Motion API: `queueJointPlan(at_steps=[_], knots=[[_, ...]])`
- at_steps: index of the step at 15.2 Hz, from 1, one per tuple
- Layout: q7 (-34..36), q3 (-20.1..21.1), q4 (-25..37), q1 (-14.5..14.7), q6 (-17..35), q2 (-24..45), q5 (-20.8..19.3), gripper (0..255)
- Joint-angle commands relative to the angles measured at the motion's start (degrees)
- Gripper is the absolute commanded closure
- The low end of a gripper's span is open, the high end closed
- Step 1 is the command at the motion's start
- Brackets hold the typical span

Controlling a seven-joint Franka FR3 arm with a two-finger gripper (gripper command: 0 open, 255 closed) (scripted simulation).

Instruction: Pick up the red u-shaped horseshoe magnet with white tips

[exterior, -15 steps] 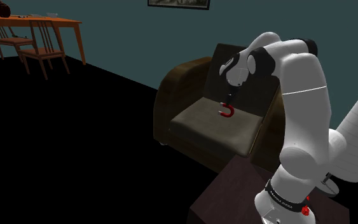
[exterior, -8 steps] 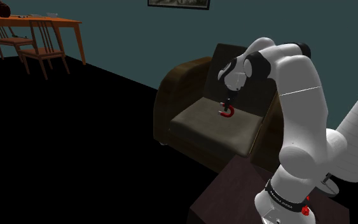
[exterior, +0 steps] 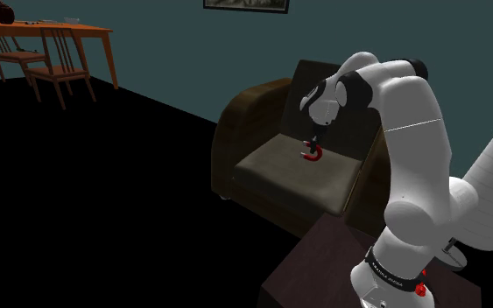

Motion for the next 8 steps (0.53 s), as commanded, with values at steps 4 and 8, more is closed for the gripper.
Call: queueJointPlan(at_steps=[4,8], knots=[[0.37,-0.45,0.12,0.33,-1.0,-0.95,-0.57,255],[1.04,-1.29,0.56,0.87,-3.08,-2.73,-1.7,255]])
